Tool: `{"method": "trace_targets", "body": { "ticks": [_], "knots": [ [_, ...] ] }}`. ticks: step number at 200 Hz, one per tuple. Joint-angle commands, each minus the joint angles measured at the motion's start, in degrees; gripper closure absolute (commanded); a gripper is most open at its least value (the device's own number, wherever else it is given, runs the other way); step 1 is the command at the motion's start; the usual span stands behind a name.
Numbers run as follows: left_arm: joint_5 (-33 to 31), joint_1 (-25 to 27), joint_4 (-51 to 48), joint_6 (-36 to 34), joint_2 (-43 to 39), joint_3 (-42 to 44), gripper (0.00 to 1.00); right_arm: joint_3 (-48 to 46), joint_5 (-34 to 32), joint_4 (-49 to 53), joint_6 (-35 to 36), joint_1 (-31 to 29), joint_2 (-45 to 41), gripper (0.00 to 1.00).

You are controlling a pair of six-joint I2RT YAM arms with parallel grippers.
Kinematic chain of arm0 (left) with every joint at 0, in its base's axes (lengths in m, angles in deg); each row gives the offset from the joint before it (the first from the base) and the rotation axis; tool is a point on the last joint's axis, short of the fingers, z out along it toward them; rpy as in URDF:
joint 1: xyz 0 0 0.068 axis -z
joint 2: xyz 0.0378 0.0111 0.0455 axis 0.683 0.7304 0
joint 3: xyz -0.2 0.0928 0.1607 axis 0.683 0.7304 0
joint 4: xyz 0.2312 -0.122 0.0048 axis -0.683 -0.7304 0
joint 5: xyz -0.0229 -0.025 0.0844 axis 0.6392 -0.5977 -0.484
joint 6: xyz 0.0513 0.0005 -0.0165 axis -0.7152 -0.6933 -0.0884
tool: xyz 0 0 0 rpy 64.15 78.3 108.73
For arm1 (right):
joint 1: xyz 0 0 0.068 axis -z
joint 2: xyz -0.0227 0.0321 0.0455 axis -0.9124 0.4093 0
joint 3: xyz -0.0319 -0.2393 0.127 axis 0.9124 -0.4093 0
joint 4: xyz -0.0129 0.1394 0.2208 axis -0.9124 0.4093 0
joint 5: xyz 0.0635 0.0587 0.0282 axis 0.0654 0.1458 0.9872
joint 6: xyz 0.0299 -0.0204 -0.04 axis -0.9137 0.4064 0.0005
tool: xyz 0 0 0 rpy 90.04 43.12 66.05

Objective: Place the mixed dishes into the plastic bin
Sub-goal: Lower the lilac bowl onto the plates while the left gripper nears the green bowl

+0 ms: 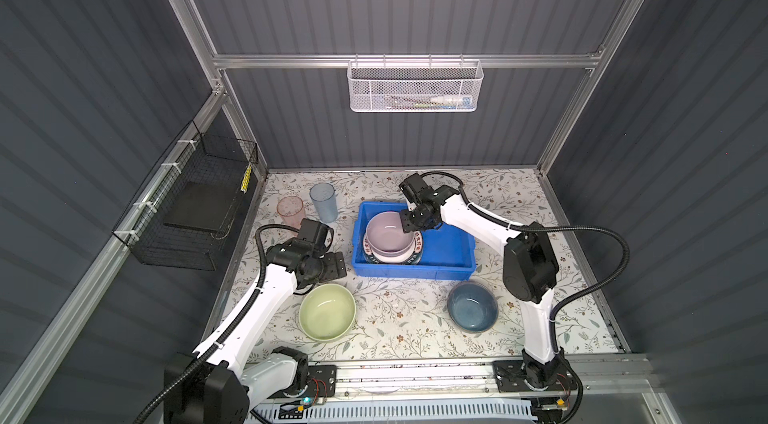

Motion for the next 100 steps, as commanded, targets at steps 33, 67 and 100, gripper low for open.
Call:
{"method": "trace_targets", "body": {
  "ticks": [33, 67, 100],
  "knots": [
    [2.3, 0.0, -3.2, 2.2, -1.2, 1.4, 0.11, -6.8, -2.7, -3.8, 2.4, 0.1, -11.9, 0.36],
    [2.2, 0.0, -5.7, 2.7, -1.4, 1.2, 0.12, -13.4, -2.6, -6.4, 2.6, 0.8, -17.3, 0.34],
    [0.7, 0.0, -7.0, 4.6, -1.2, 1.3, 0.14, -19.6, -2.0, -8.8, 2.1, 1.7, -20.9, 0.33]
  ]
}}
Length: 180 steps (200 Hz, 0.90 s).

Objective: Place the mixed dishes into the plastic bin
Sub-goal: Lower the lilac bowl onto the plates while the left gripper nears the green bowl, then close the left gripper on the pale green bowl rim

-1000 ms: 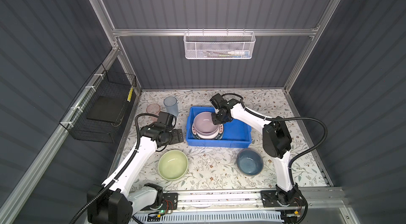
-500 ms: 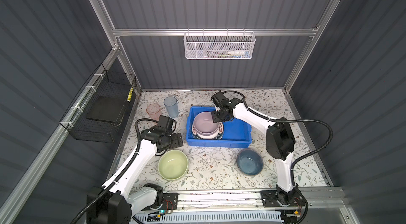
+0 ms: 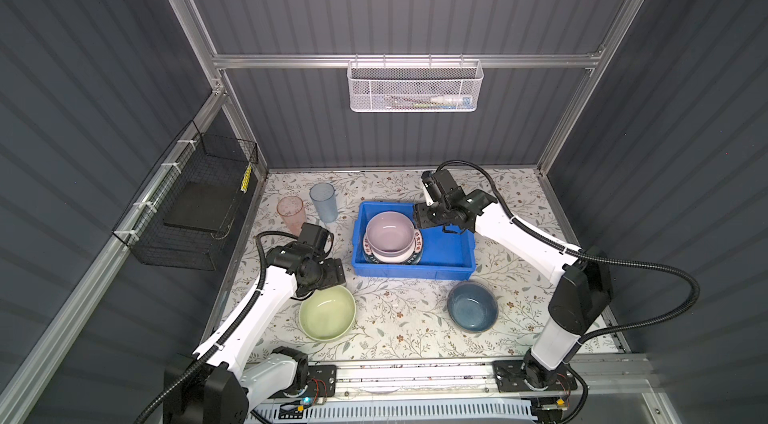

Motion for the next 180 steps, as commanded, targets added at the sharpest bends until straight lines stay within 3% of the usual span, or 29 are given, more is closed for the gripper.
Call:
{"method": "trace_targets", "body": {
  "ticks": [1, 64, 110, 147, 180],
  "knots": [
    [-0.7, 0.0, -3.3, 2.3, -0.7, 0.4, 0.14, -3.6, -0.3, -1.9, 0.3, 0.7, -2.1, 0.33],
    [-7.9, 0.0, -14.7, 8.9, -4.3, 0.2, 0.20, -9.4, 2.7, -5.3, 0.1, 2.4, -4.8, 0.32],
    [-6.2, 0.0, -18.7, 14.8, -9.1, 4.6, 0.25, -11.4, 4.6, -7.6, 0.6, 3.1, -6.0, 0.31],
    [-9.5, 0.1, -22.9, 18.2, -13.5, 4.9, 0.30, -13.3, 6.1, -9.1, 0.9, 4.0, -6.4, 0.31],
    [-8.6, 0.1, -22.5, 17.1, -10.4, 4.9, 0.30, -15.2, 6.9, -10.5, 0.6, 4.7, -7.5, 0.31]
  ]
}}
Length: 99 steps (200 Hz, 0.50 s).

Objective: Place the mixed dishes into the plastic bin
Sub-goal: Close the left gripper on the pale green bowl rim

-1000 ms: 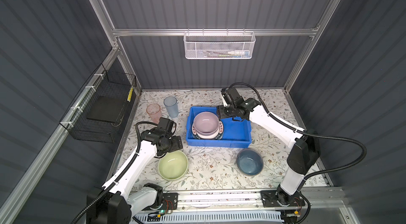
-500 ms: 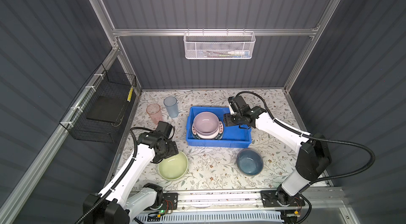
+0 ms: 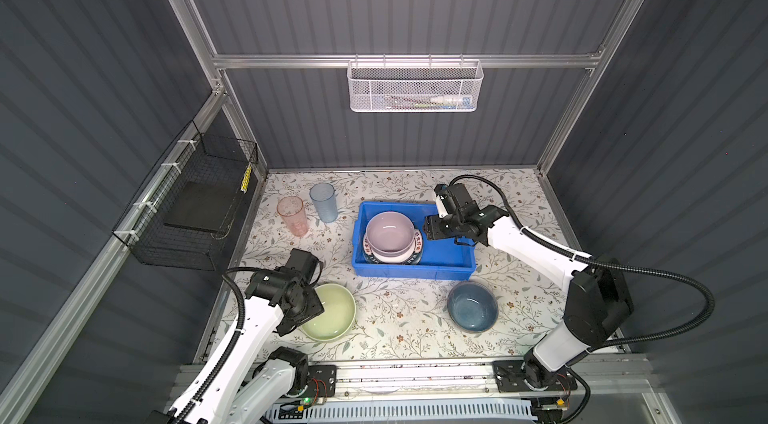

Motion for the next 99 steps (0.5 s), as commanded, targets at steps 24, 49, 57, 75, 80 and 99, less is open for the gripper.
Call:
{"method": "trace_targets", "body": {
  "ticks": [24, 49, 57, 75, 80, 99],
  "knots": [
    [2.2, 0.1, 2.5, 2.3, 2.7, 3.5, 0.32, -2.4, 1.9, -2.2, 0.2, 1.3, -2.7, 0.31],
    [1.1, 0.1, 3.9, 4.4, 0.7, 4.9, 0.36, -3.2, 2.6, -2.7, 0.2, 2.3, -2.9, 0.31],
    [0.7, 0.1, 3.7, 4.8, 0.3, 4.9, 0.37, -3.6, 3.0, -3.1, 0.2, 2.6, -2.9, 0.31],
    [0.7, 0.1, 3.6, 4.8, 0.5, 4.9, 0.40, -3.9, 3.9, -3.2, 0.0, 3.0, -2.8, 0.31],
    [0.8, 0.1, 3.5, 4.6, 0.8, 4.9, 0.41, -4.0, 4.1, -3.2, -0.1, 3.1, -2.7, 0.31],
    [1.8, 0.2, 3.5, 3.2, 3.0, 4.4, 0.47, -4.0, 4.4, -3.2, -0.2, 3.3, -2.7, 0.31]
  ]
}}
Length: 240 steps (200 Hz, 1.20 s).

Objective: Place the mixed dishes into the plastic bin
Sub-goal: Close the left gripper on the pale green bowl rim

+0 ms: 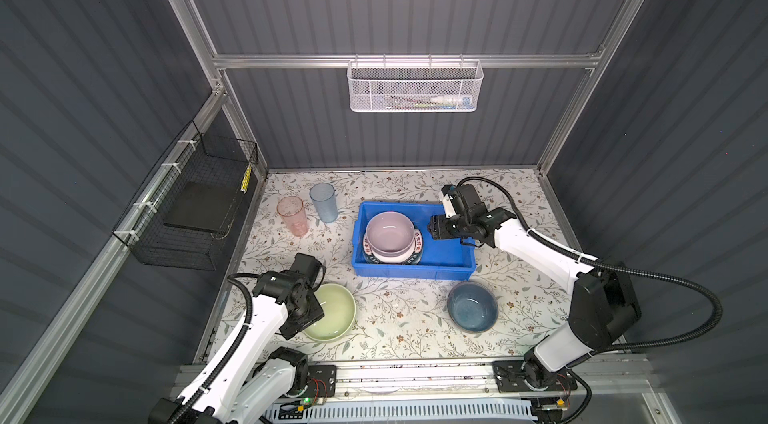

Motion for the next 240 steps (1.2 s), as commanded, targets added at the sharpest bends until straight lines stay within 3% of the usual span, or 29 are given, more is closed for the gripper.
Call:
{"method": "trace_targets", "body": {
  "ticks": [1, 33, 118, 240],
  "knots": [
    [0.7, 0.1, -0.2, 0.0, 1.9, -0.4, 0.47, -0.8, 1.3, -0.6, -0.3, 0.4, -0.8, 0.31],
    [3.5, 0.2, 2.0, -0.5, 3.5, -0.2, 0.59, -0.8, 1.7, -2.1, -0.4, 0.8, -0.8, 0.31],
    [4.5, 0.2, 6.3, 1.7, 4.8, 3.6, 0.64, -2.0, 2.9, -2.9, -0.3, 2.7, -0.5, 0.31],
    [3.8, 0.1, 6.9, 0.5, 5.6, 2.0, 1.00, -2.2, 2.3, -1.2, 0.8, 3.9, -3.4, 0.27]
  ]
}}
